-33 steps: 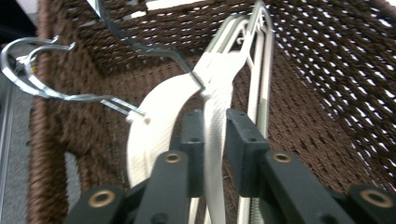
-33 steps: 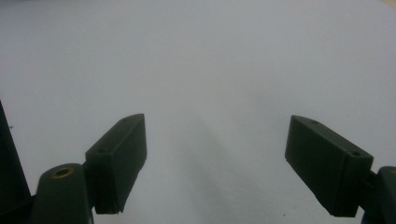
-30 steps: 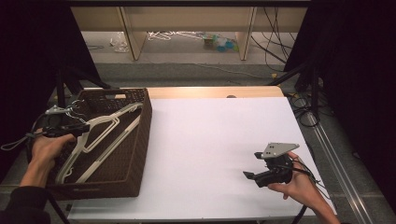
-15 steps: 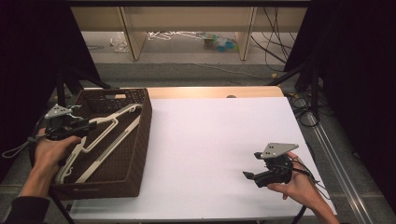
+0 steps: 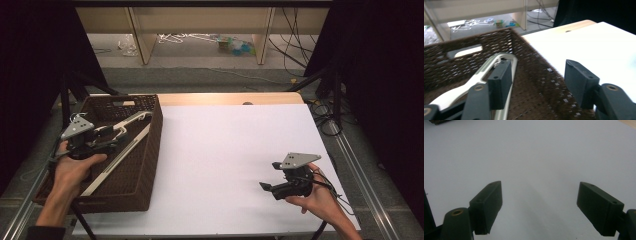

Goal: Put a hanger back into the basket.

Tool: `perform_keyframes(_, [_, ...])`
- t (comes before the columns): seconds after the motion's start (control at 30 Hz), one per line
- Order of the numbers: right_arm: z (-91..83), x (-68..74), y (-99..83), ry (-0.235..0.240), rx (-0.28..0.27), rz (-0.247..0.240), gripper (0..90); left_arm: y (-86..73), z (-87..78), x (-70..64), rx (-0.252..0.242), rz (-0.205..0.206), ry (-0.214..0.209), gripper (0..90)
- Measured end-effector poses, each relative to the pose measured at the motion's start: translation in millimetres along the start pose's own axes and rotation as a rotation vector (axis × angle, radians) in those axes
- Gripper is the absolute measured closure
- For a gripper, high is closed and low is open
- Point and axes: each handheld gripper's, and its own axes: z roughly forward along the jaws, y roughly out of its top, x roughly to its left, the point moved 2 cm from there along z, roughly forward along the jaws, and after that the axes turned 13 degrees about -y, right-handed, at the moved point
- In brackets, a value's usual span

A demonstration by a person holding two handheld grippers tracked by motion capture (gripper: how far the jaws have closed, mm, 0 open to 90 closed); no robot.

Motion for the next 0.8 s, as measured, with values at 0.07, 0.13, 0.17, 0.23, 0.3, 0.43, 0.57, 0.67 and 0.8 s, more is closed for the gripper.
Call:
perform_keyframes(0.07, [0.1,-0.5,0.0,-0.004,-0.003,0.005,20.9,0.2,4.1,-10.6,-0.009,0.019,-0.014,36.8])
perform_keyframes(0.13, [0.0,-1.4,0.3,-0.009,-0.018,0.010,20.4,0.4,7.5,-17.6,-0.009,0.053,-0.031,34.8])
perform_keyframes(0.17, [-0.4,-1.4,0.3,-0.015,-0.023,0.015,20.3,0.0,9.1,-22.2,-0.011,0.056,-0.033,34.3])
perform_keyframes(0.23, [-1.7,-0.9,0.6,-0.016,-0.026,0.029,19.7,0.4,12.0,-28.4,-0.015,0.096,-0.043,32.1])
perform_keyframes(0.3, [-2.3,-1.0,0.9,-0.018,-0.036,0.034,18.8,-0.5,14.4,-35.2,-0.029,0.101,-0.049,29.8])
perform_keyframes(0.43, [-2.9,-1.6,1.8,-0.025,-0.068,0.036,17.7,-2.5,19.4,-44.5,-0.042,0.111,-0.066,25.3])
perform_keyframes(0.57, [-4.1,-2.2,2.5,-0.038,-0.092,0.050,17.3,-4.2,21.9,-53.0,-0.061,0.111,-0.072,18.6])
perform_keyframes(0.67, [-4.3,-2.4,2.6,-0.049,-0.107,0.052,17.3,-5.9,22.8,-60.5,-0.070,0.127,-0.092,18.5])
perform_keyframes(0.8, [-4.3,-1.3,2.9,-0.038,-0.108,0.056,17.3,-10.0,24.0,-71.6,-0.067,0.122,-0.114,16.8])
